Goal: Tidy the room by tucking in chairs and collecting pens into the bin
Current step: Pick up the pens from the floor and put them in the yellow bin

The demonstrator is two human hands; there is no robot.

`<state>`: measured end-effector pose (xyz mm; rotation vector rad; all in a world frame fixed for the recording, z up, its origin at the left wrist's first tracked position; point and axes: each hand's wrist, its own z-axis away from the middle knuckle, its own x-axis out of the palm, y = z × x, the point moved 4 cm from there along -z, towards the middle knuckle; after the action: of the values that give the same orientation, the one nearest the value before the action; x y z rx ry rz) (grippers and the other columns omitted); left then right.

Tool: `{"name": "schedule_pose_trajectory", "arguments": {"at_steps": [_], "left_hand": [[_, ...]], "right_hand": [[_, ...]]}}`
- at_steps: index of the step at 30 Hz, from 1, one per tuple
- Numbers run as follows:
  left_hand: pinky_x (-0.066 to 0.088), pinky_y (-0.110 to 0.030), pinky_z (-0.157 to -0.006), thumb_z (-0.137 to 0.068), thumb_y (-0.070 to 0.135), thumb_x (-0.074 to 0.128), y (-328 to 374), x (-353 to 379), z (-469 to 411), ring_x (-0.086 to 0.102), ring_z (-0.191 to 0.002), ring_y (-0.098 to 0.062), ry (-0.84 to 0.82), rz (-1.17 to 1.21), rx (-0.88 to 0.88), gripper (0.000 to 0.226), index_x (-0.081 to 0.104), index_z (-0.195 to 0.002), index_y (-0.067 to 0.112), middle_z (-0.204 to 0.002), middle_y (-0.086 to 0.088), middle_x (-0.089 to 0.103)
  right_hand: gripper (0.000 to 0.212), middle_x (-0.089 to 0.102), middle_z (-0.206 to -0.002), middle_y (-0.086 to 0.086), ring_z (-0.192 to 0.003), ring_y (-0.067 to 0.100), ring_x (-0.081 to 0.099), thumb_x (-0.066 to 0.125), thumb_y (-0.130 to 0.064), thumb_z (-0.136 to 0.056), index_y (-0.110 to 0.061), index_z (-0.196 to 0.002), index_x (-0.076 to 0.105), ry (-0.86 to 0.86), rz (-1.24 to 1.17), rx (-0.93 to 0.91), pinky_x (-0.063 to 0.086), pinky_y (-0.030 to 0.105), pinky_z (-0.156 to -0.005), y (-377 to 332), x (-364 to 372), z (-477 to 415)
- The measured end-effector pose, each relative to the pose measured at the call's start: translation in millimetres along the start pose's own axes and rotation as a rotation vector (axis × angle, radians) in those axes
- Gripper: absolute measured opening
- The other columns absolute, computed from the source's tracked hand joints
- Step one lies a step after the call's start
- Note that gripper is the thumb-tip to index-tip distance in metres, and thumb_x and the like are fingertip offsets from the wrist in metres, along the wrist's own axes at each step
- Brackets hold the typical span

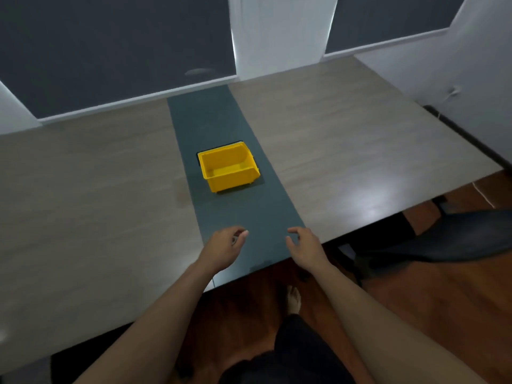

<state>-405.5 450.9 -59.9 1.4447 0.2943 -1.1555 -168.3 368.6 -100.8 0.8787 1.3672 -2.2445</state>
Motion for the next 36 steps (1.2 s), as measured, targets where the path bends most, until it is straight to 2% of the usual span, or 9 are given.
{"name": "schedule_pose_trajectory", "arguments": {"at_steps": [4, 9, 12, 15, 20, 24, 31, 33, 36], "left_hand": [[0.053, -0.033, -0.092, -0.111, 0.046, 0.051, 33, 24, 25, 0.071, -0.117, -0.022, -0.104, -0.019, 0.076, 0.043, 0.072, -0.135, 0.016, -0.13, 0.0, 0.076], [0.052, -0.03, -0.091, -0.112, 0.045, 0.049, 86, 68, 38, 0.071, -0.115, -0.022, -0.205, -0.064, 0.201, 0.044, 0.071, -0.135, 0.014, -0.13, -0.003, 0.075], [0.051, -0.025, -0.085, -0.113, 0.042, 0.05, 126, 105, 49, 0.072, -0.109, -0.022, -0.281, -0.089, 0.304, 0.042, 0.071, -0.134, 0.013, -0.126, -0.005, 0.076], [0.046, -0.016, -0.074, -0.113, 0.044, 0.049, 165, 140, 60, 0.067, -0.099, -0.014, -0.343, -0.127, 0.371, 0.044, 0.07, -0.138, 0.015, -0.123, -0.002, 0.076], [0.052, -0.027, -0.079, -0.112, 0.048, 0.049, 241, 208, 99, 0.067, -0.101, -0.011, -0.462, -0.148, 0.484, 0.044, 0.068, -0.138, 0.019, -0.114, 0.005, 0.073], [0.057, -0.03, -0.083, -0.111, 0.05, 0.048, 295, 267, 151, 0.067, -0.101, -0.012, -0.566, -0.174, 0.579, 0.046, 0.068, -0.14, 0.02, -0.113, 0.005, 0.073], [0.049, -0.027, -0.083, -0.112, 0.048, 0.048, 366, 366, 252, 0.067, -0.104, -0.014, -0.723, -0.227, 0.752, 0.045, 0.07, -0.138, 0.019, -0.12, 0.001, 0.075], [0.048, -0.027, -0.084, -0.112, 0.046, 0.05, 381, 394, 277, 0.07, -0.108, -0.018, -0.762, -0.234, 0.79, 0.042, 0.072, -0.133, 0.018, -0.119, 0.0, 0.076], [0.048, -0.028, -0.085, -0.112, 0.045, 0.051, 406, 433, 314, 0.072, -0.111, -0.022, -0.806, -0.251, 0.863, 0.041, 0.074, -0.131, 0.016, -0.121, -0.002, 0.077]], "right_hand": [[0.041, 0.058, -0.144, 0.005, -0.131, 0.023, 0.057, 0.06, -0.037, -0.106, -0.017, -0.142, 0.06, 0.072, -0.081, 0.065, 0.048, 0.035, -0.108, 37, -15, 60], [0.035, 0.059, -0.139, 0.001, -0.115, 0.016, 0.058, 0.057, -0.04, -0.107, -0.024, -0.137, 0.061, 0.172, -0.154, 0.164, 0.046, 0.027, -0.091, 97, -39, 128], [0.031, 0.057, -0.141, -0.001, -0.124, 0.019, 0.059, 0.056, -0.041, -0.107, -0.027, -0.134, 0.062, 0.24, -0.219, 0.257, 0.052, 0.033, -0.098, 140, -53, 175], [0.03, 0.061, -0.137, -0.002, -0.124, 0.018, 0.06, 0.057, -0.04, -0.106, -0.026, -0.131, 0.065, 0.331, -0.248, 0.347, 0.052, 0.037, -0.102, 180, -66, 222], [0.029, 0.066, -0.116, 0.001, -0.103, 0.017, 0.063, 0.06, -0.029, -0.105, -0.015, -0.129, 0.069, 0.45, -0.289, 0.47, 0.042, 0.024, -0.082, 248, -91, 319], [0.024, 0.075, -0.12, 0.005, -0.111, 0.023, 0.069, 0.065, -0.026, -0.102, -0.013, -0.121, 0.073, 0.539, -0.329, 0.55, 0.05, 0.03, -0.088, 302, -105, 404], [0.023, 0.077, -0.117, 0.009, -0.111, 0.027, 0.072, 0.067, -0.024, -0.099, -0.013, -0.118, 0.074, 0.672, -0.388, 0.717, 0.055, 0.04, -0.1, 402, -100, 552], [0.024, 0.077, -0.118, 0.009, -0.112, 0.026, 0.071, 0.067, -0.023, -0.101, -0.011, -0.12, 0.074, 0.71, -0.403, 0.765, 0.053, 0.033, -0.099, 418, -99, 596], [0.025, 0.075, -0.118, 0.01, -0.11, 0.024, 0.069, 0.065, -0.019, -0.103, -0.005, -0.122, 0.072, 0.758, -0.442, 0.832, 0.041, 0.019, -0.081, 443, -92, 656]]}}
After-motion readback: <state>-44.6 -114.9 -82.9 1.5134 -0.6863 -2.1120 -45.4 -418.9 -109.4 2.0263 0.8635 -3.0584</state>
